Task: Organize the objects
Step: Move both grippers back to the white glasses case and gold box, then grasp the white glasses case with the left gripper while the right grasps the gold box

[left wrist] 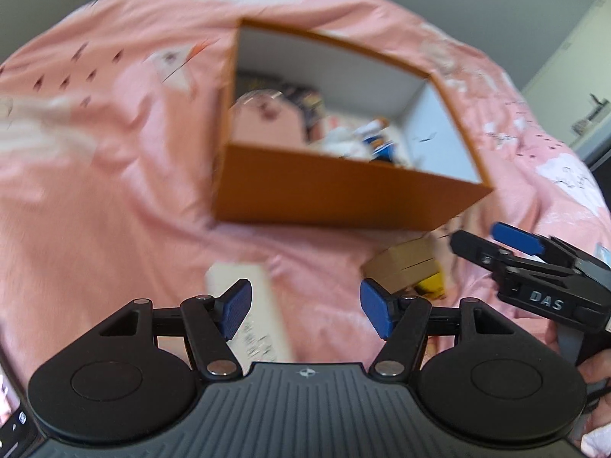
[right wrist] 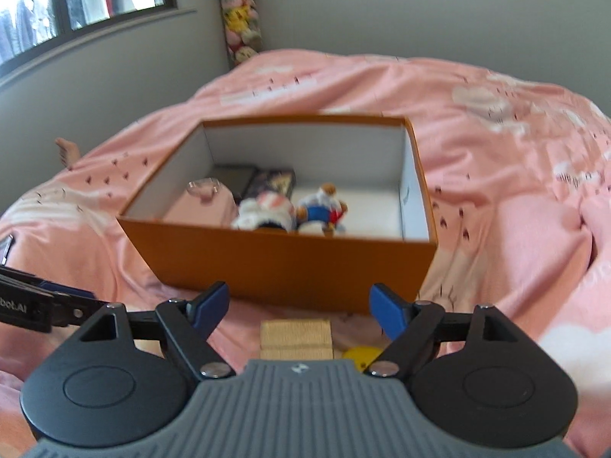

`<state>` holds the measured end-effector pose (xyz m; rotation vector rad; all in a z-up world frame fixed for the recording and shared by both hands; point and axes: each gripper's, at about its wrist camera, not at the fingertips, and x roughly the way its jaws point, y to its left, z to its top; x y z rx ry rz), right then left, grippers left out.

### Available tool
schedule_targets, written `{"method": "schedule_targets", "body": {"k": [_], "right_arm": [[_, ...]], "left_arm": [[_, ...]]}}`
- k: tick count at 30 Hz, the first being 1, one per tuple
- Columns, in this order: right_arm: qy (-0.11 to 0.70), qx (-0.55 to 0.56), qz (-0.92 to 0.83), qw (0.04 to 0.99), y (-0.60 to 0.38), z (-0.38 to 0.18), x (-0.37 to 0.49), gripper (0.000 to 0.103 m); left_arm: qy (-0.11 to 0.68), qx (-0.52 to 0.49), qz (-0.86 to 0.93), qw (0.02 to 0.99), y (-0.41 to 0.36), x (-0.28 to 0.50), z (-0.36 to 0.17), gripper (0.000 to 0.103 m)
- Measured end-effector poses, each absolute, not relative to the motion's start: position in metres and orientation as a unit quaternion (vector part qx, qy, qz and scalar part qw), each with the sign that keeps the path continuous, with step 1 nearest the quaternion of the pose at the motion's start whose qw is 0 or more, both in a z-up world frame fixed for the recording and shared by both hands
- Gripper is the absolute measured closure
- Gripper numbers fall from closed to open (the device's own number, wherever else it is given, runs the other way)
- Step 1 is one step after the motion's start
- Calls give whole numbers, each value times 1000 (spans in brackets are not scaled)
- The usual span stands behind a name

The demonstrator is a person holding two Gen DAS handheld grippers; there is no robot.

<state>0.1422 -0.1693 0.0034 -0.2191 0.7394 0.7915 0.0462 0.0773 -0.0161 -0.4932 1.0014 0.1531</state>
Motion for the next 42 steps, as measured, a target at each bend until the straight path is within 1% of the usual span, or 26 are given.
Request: {"method": "schedule_targets", "body": {"k": [4, 7, 19, 21, 22, 25, 27, 29, 33, 35, 39, 41, 42], "right_arm": [[366, -114, 369, 847, -167, -6, 139, 21], [369, -119, 370, 844, -166, -10, 135, 21], [378, -123, 367, 841, -163, -12, 131, 21], [380, -123, 367, 840, -163, -12, 132, 21], [382, -122, 366, 840, -164, -13, 132, 21], [386, -120, 364, 839, -164, -14, 133, 21], [389, -120, 362, 838, -164, -15, 134, 21], [391, -120, 362, 838, -164, -16, 135, 21], [396, -120, 362, 835, -164, -19, 136, 21], [401, -118, 358, 835, -164, -21, 138, 21], [417, -111, 356, 829, -165, -25, 143, 21], [425, -107, 358, 825, -164, -28, 145, 21], [428, -106, 359, 822, -163, -29, 146, 22]], "left_arm": [[492, -265, 96, 824, 91, 38, -31, 27], [503, -273, 112, 812, 98, 36, -39, 25], [533, -261, 115, 797, 97, 34, -57, 25], [539, -274, 107, 789, 100, 35, -64, 27], [542, -279, 105, 785, 101, 35, -67, 31], [541, -292, 103, 782, 104, 34, -70, 33], [539, -301, 99, 780, 106, 32, -71, 37], [538, -313, 93, 777, 108, 33, -72, 45], [535, -325, 92, 775, 110, 33, -72, 50], [532, -330, 91, 775, 110, 33, -72, 56], [537, -338, 88, 768, 109, 37, -80, 55], [540, -337, 87, 766, 107, 39, -82, 47], [541, -339, 86, 765, 107, 40, -84, 45]]}}
